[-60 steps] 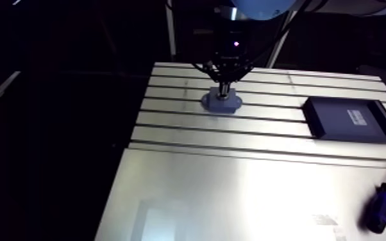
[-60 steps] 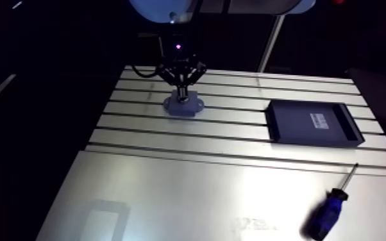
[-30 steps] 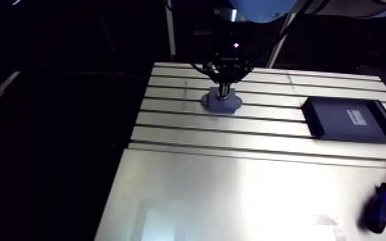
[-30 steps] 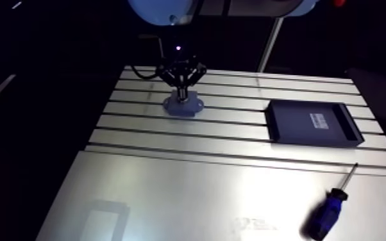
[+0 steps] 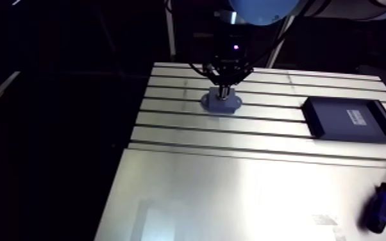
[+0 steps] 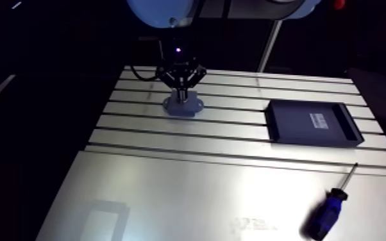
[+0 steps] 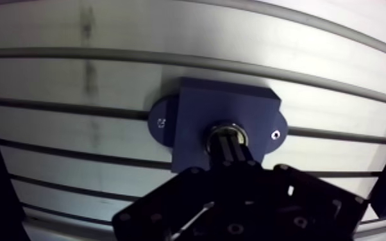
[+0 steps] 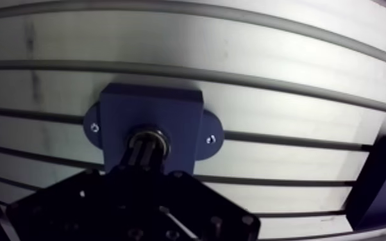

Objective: Pick up the bearing and press it into the housing until flush.

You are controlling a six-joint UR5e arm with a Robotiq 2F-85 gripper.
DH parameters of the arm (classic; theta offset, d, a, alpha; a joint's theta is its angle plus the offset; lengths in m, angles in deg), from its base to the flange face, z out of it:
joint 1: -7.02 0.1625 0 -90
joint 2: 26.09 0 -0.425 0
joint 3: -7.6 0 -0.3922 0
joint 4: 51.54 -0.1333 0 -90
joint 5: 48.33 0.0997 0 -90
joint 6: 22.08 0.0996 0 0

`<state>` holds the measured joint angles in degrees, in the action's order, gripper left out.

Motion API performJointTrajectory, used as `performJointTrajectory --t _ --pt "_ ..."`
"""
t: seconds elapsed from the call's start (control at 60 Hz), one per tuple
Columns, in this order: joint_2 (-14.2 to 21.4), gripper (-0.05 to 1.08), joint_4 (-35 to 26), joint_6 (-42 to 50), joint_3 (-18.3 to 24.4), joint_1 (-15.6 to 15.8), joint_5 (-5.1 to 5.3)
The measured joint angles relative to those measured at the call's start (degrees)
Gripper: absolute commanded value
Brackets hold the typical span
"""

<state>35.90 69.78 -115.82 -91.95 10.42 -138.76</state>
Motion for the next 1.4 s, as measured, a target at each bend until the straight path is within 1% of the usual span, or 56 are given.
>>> performJointTrajectory --t 1.4 --pt "0.01 1.05 0.1 -0.02 0.05 0.12 0.03"
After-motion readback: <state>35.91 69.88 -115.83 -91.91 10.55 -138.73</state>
